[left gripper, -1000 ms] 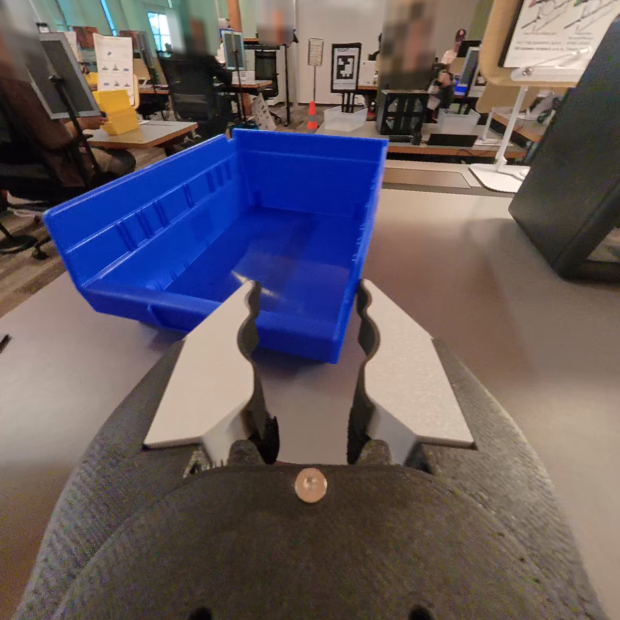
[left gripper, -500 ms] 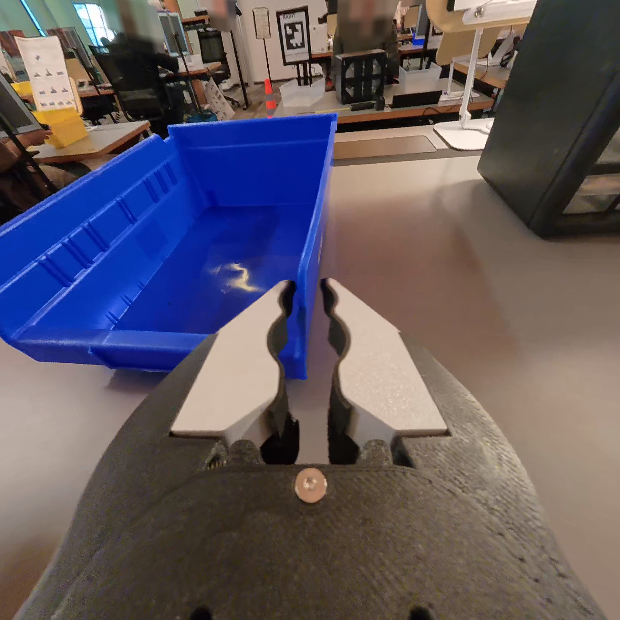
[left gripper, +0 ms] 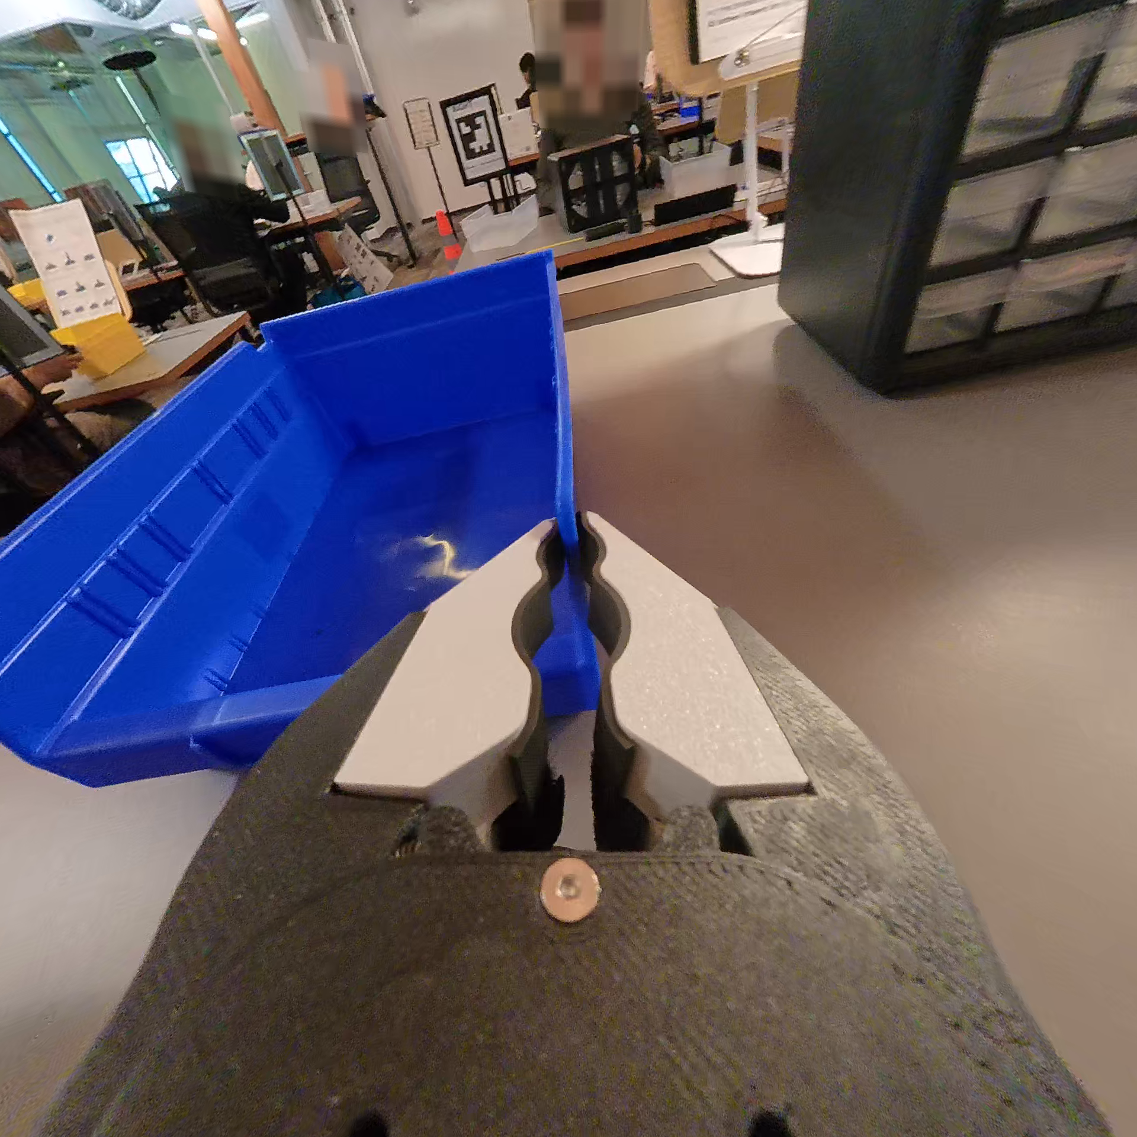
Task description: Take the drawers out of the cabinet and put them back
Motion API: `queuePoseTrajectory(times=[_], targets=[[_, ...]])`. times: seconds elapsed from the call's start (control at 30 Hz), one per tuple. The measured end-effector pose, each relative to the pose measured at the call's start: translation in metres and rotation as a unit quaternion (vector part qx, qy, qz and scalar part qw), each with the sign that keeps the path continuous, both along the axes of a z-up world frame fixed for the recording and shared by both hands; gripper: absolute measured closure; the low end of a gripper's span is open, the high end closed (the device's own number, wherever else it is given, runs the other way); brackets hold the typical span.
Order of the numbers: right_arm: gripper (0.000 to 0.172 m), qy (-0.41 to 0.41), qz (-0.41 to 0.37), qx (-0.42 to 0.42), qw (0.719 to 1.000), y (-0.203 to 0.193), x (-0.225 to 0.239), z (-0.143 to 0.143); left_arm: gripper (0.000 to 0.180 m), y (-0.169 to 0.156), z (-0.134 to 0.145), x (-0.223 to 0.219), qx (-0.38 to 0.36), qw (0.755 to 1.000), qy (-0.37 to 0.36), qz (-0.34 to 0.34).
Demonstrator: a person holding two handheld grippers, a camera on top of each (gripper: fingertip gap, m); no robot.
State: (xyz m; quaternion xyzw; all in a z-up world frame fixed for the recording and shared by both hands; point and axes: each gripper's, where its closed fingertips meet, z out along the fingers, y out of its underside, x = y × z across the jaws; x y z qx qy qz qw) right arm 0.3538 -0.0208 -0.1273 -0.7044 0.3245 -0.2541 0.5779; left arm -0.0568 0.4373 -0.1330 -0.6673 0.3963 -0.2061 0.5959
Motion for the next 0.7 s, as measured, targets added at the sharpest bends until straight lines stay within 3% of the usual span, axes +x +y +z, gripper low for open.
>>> queuePoseTrajectory(times=[0.33,0.5,0.7], targets=[[0.166,-0.009,0.087,0.004,0.996,-0.04,-0.053,-0.001,0.179,-0.086,0.002,-0.014,-0.009,0.987,-0.039,-0.157],[0.166,-0.018,0.157,0.011,0.987,-0.06,-0.082,0.0,0.18,-0.123,0.015,-0.037,-0.025,0.96,-0.102,-0.26],[0.165,0.0,0.248,0.031,0.968,-0.085,-0.117,0.001,0.18,-0.147,0.051,-0.071,-0.052,0.922,-0.174,-0.343]])
